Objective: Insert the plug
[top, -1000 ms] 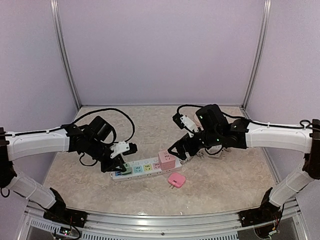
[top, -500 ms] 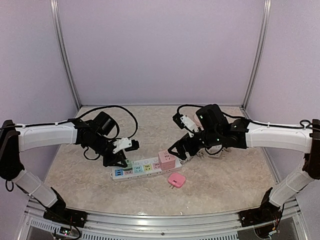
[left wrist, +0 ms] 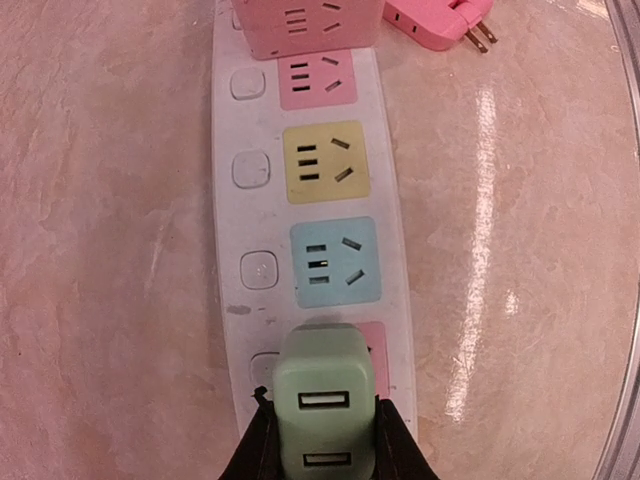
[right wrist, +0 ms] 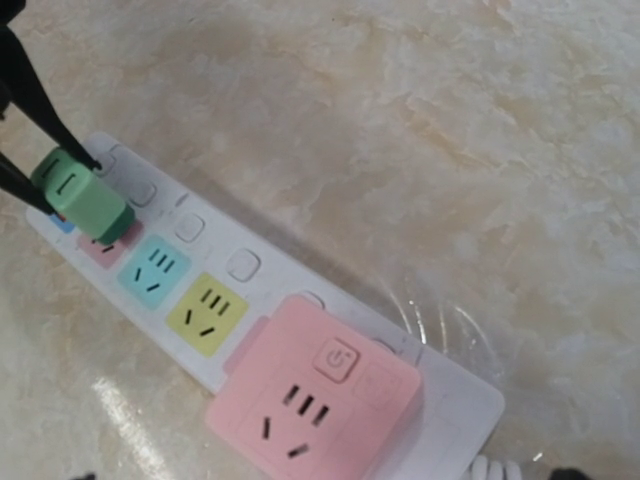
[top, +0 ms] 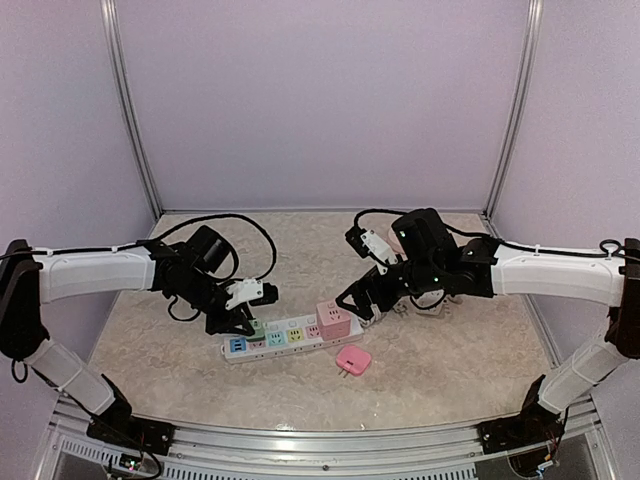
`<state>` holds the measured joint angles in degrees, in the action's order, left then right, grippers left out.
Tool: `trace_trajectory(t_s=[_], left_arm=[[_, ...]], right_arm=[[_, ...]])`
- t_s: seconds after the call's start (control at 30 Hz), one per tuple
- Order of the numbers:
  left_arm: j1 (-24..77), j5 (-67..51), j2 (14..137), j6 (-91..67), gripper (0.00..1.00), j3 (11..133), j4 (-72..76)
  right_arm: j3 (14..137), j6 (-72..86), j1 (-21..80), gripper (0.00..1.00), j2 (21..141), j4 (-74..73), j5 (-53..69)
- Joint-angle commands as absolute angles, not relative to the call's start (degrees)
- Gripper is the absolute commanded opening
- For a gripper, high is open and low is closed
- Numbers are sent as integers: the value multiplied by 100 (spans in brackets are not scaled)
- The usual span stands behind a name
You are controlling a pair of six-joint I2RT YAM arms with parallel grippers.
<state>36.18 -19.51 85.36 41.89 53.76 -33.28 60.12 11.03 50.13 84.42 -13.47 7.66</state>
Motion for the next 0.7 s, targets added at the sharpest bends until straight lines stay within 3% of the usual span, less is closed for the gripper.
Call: trace_trajectory(t_s=[0.0, 0.37, 0.67], left_arm=[[3621, -1944, 8733, 4274, 0, 5195, -3301], [3851, -1539, 9225, 4387, 0, 4704, -3832], [3891, -1307, 9196, 4142, 0, 4298, -3409]], right_arm=[[5995, 1055, 4980, 97, 8407, -1389, 739], [5938, 1135, 4975, 97, 8353, -1390, 726], [6144, 1226, 4978, 97, 8418, -1660, 491]])
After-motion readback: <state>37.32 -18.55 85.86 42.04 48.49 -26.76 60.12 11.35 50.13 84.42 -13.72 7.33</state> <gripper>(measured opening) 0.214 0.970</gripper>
